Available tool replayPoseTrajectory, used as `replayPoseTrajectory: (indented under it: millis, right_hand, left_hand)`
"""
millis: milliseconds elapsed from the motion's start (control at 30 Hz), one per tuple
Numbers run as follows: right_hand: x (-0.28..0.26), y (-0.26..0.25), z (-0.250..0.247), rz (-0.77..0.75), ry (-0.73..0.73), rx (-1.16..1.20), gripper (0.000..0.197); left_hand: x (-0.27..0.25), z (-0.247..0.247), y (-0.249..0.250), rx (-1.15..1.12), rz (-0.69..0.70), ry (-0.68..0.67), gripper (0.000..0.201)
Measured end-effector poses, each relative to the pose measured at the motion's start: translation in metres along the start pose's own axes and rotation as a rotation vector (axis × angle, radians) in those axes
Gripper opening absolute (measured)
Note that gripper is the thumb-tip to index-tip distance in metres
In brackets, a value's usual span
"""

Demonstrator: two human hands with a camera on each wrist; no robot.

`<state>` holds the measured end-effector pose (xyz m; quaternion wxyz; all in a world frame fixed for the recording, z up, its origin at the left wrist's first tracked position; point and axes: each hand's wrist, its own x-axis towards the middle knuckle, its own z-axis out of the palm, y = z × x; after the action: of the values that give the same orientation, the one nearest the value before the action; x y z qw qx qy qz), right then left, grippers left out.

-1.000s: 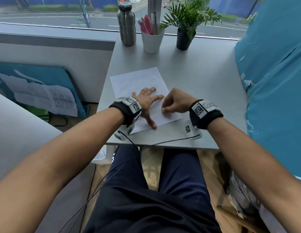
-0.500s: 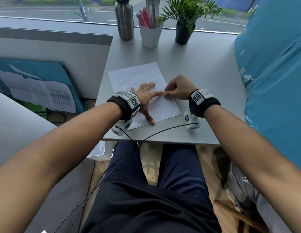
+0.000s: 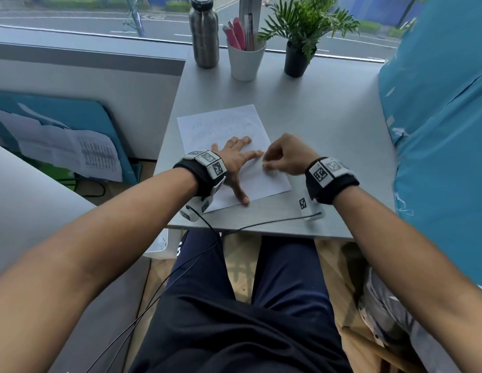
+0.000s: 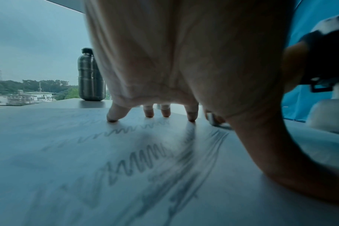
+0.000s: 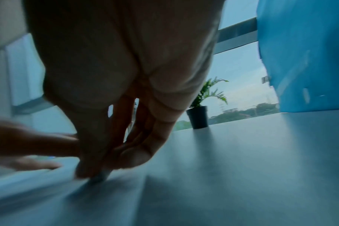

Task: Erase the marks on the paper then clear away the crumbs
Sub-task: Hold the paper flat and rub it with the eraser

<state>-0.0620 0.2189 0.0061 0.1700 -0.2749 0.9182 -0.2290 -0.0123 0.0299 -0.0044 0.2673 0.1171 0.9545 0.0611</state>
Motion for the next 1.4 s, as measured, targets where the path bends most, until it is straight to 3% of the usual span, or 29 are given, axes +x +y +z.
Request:
replayPoseTrajectory:
  millis: [67, 100, 267, 333, 433, 467, 633, 700, 800, 833, 967, 1000, 1167, 1333, 1400]
  right_hand:
    - [-0.009, -0.008, 0.006, -0.048, -0.172, 0.003, 0.009]
    - [-0.008, -0.008, 0.005, -0.051, -0.178, 0.004, 0.009]
    - [0.011, 0.004, 0.003, 0.039, 0.191, 0.015, 0.012]
    - [0.004, -0.002, 0.010, 0.003, 0.111, 0.041, 0.011]
    - [-0.005, -0.010, 0.011, -0.062, -0.163, -0.002, 0.008]
    - [-0.001, -0.008, 0.007, -0.058, -0.164, -0.013, 0.008]
    - [0.016, 0.001, 0.001, 0.039, 0.139, 0.018, 0.011]
    - [0.005, -0.006, 0.010, -0.013, 0.043, 0.017, 0.008]
    - [-0.005, -0.015, 0.010, -0.069, -0.234, -0.009, 0.008]
    - [-0.001, -0.014, 0.007, -0.062, -0.223, -0.019, 0.008]
    - [0.016, -0.001, -0.001, 0.052, 0.142, 0.013, 0.014]
    - [0.013, -0.002, 0.001, 0.055, 0.161, 0.024, 0.013]
    - [-0.007, -0.021, 0.012, -0.062, -0.181, -0.014, 0.006]
    - [0.015, -0.008, 0.001, 0.047, 0.140, -0.030, 0.015]
    - [0.007, -0.015, 0.007, 0.038, 0.095, -0.030, 0.012]
  left_hand:
    - [0.001, 0.001, 0.000, 0.007, 0.005, 0.002, 0.142]
    - [0.001, 0.000, -0.001, 0.010, 0.007, 0.003, 0.142]
    - [0.002, 0.004, -0.003, 0.020, 0.020, 0.024, 0.142]
    - [0.003, 0.004, -0.003, 0.023, 0.020, 0.020, 0.141]
    - [0.003, 0.004, -0.003, 0.034, 0.022, 0.012, 0.142]
    - [0.003, 0.003, -0.002, 0.037, 0.022, 0.009, 0.141]
    - [0.001, 0.004, -0.004, 0.020, 0.027, 0.036, 0.146]
    - [0.001, 0.005, -0.006, 0.019, 0.030, 0.038, 0.148]
    - [0.001, 0.004, -0.007, 0.029, 0.032, 0.037, 0.148]
    - [0.001, 0.004, -0.006, 0.026, 0.033, 0.031, 0.149]
    - [0.000, 0.003, -0.006, 0.007, 0.033, 0.015, 0.148]
    - [-0.001, 0.003, -0.006, 0.008, 0.034, 0.013, 0.148]
    - [-0.001, 0.002, -0.006, 0.022, 0.039, 0.008, 0.147]
    - [-0.002, 0.002, -0.006, 0.028, 0.044, 0.018, 0.146]
    - [-0.002, 0.003, -0.009, 0.018, 0.033, 0.005, 0.145]
